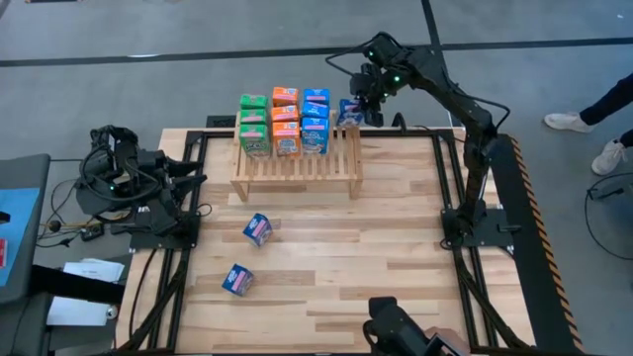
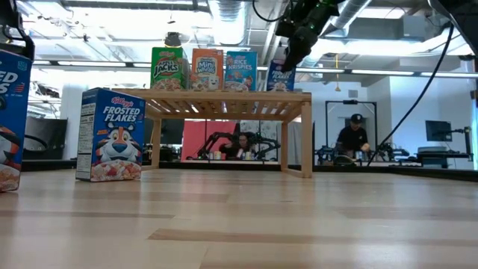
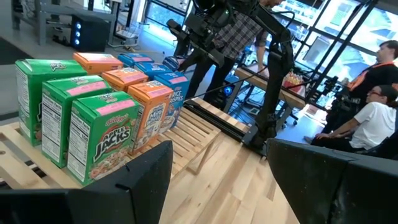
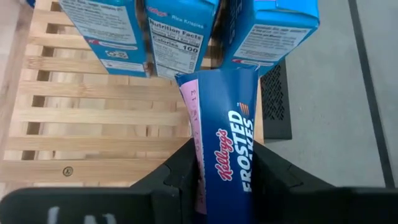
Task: Stack cereal on shelf
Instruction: Put the bottom right blue cereal box on the shelf
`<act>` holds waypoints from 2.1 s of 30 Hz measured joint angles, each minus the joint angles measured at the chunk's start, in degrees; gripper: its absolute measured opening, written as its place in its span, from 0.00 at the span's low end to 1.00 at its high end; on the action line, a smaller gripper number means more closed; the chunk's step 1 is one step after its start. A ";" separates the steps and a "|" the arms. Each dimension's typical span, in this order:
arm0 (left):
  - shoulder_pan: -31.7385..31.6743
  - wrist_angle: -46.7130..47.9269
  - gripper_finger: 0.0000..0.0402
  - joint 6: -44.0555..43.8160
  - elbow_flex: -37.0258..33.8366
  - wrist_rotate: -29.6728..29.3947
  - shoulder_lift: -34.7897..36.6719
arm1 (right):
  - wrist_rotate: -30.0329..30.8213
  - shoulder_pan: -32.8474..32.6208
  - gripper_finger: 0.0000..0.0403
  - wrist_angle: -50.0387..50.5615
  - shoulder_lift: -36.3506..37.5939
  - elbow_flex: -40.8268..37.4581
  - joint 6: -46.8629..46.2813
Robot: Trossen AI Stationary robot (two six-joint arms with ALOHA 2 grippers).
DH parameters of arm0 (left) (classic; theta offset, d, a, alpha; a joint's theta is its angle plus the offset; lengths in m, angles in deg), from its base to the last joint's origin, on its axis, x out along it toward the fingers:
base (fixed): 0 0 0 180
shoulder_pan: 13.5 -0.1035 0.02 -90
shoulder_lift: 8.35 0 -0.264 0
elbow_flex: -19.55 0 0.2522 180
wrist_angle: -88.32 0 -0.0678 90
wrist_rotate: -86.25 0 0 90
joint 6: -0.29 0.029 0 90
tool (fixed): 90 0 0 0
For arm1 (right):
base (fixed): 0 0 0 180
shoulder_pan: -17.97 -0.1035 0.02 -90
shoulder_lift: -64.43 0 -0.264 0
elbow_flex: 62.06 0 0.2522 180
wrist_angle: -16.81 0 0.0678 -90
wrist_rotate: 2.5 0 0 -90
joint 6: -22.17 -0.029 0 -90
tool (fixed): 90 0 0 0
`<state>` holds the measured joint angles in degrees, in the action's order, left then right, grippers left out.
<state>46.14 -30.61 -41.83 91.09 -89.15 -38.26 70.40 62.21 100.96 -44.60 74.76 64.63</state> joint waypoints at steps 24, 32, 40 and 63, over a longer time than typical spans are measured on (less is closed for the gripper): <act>0.00 -0.02 0.62 0.77 0.00 -0.98 0.00 | -0.70 -0.01 0.61 -6.24 0.00 0.00 -3.45; 0.01 -0.02 0.62 0.77 0.00 -0.98 -0.01 | 0.50 -0.39 0.61 -7.53 0.48 -0.02 -3.41; 0.01 -0.02 0.62 0.75 0.00 -0.98 -0.02 | 0.86 -0.38 0.61 -6.99 1.42 4.13 -5.00; 0.00 0.00 0.62 3.36 0.00 -3.19 -0.02 | -22.99 14.24 0.05 3.09 11.09 -11.46 -10.11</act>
<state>46.13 -30.60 -38.47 91.09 -92.35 -38.28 47.41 76.45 104.05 -33.51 63.31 54.52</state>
